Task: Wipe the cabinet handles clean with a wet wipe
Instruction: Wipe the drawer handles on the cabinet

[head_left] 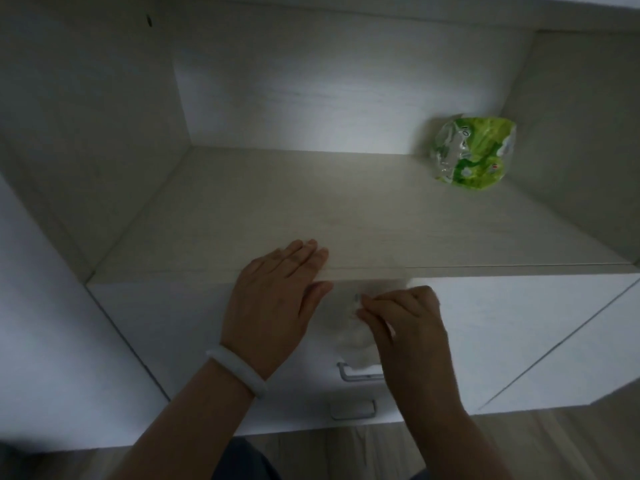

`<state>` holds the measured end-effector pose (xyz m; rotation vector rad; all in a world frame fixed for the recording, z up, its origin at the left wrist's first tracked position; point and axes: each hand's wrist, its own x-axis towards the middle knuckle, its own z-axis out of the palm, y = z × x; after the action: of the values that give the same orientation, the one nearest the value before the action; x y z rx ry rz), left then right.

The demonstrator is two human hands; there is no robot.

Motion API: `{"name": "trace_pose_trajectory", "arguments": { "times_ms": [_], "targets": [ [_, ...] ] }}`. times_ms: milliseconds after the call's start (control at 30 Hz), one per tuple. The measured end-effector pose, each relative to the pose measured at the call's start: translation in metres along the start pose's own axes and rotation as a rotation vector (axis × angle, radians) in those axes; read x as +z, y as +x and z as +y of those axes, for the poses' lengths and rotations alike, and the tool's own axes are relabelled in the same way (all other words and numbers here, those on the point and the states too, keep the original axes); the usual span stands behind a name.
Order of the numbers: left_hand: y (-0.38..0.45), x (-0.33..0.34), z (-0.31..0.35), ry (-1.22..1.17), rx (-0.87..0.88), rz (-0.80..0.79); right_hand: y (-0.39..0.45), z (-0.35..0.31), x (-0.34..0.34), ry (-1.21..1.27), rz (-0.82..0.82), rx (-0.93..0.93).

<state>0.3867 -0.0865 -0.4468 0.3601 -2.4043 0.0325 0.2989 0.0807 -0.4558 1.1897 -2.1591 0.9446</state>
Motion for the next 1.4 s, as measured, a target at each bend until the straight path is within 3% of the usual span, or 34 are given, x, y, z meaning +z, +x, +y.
{"name": "trace_pose_trajectory", "arguments": {
  "times_ms": [200,400,567,800,967,1133,1233,1400],
  "targets": [
    [0.0,0.0,0.001,-0.005,-0.013,0.004,-0.005,0.033,-0.039,-0.039,0.034,0.061],
    [0.002,-0.003,0.001,0.024,0.009,0.014,0.007,-0.011,-0.005,-0.044,-0.044,0.03],
    [0.001,-0.002,0.001,0.019,0.01,0.013,0.0,0.016,-0.028,-0.003,-0.035,0.056],
    [0.001,0.0,0.002,-0.007,-0.022,0.009,0.012,0.006,-0.032,0.148,0.008,0.314],
    [0.001,0.0,0.001,0.014,0.013,0.035,0.008,-0.018,-0.004,0.068,0.017,0.191],
    [0.001,-0.001,0.001,0.005,-0.001,0.011,-0.006,0.007,-0.022,0.018,0.05,0.092],
    [0.001,-0.002,0.002,0.013,-0.008,0.004,-0.006,0.023,-0.033,0.017,0.069,0.155],
    [0.0,-0.001,0.001,0.014,-0.001,0.002,-0.013,-0.013,-0.011,0.045,0.059,0.178]
  ]
}}
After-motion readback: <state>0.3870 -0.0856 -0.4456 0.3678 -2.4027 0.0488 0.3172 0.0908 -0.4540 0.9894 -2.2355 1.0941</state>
